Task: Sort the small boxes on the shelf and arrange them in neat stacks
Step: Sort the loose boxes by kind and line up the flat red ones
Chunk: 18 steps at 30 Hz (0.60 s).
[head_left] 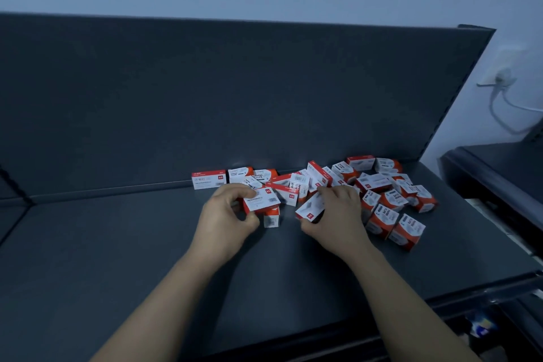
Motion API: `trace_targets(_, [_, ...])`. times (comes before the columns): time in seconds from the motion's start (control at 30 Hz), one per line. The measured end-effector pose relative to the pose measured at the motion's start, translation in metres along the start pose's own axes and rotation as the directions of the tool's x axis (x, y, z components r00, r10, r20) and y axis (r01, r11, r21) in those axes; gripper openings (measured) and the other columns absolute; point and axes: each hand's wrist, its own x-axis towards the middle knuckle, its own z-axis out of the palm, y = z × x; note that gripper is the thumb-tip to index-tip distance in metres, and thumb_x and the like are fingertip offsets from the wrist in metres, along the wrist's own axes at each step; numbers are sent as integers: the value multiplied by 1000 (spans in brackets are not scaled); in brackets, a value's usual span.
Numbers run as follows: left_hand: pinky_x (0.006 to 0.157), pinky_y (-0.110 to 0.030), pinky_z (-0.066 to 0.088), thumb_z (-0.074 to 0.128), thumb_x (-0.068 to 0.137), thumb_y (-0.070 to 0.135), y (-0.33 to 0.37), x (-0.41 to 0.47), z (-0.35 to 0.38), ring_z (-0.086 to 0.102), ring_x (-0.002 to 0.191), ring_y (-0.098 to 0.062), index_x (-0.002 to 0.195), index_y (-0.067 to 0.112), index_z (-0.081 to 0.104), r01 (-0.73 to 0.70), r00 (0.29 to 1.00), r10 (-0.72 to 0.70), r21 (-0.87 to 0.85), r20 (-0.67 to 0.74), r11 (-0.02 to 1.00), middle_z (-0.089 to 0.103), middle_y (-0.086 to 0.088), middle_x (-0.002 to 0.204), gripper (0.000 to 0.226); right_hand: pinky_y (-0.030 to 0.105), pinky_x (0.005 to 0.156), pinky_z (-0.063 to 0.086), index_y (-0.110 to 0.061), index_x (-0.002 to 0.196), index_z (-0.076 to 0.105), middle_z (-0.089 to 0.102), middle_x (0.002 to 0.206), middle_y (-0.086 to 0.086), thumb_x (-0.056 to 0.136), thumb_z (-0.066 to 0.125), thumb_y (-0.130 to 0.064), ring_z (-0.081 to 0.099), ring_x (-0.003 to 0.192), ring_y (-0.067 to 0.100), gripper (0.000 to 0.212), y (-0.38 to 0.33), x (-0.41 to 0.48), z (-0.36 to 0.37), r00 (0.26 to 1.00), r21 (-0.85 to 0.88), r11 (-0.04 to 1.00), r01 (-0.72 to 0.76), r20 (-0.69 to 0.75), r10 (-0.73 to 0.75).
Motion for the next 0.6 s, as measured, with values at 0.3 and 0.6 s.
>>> trace_targets(0.3, [79, -3, 44, 72, 74, 0, -5, -21, -52, 63, 90, -5, 92, 21, 65, -35, 996, 37, 25, -76, 999, 59, 12, 104, 28, 26, 96, 42, -24, 138, 37, 30, 137, -11, 74, 73, -41, 45, 119, 10, 76, -69, -32, -22, 994, 277, 955, 107, -21, -105])
trace_targets(0.6, [75, -3, 45, 71, 77, 5, -46, -83, -196, 62, 95, -4, 113, 17, 62, 96, 969, -79, 59, -236, 994, 60, 9, 111, 38, -4, 82, 29, -15, 138, 43, 40, 127, -10, 71, 80, -29, 38, 101, -9, 77, -209, -75, 17, 944, 462, 831, 310, -43, -328])
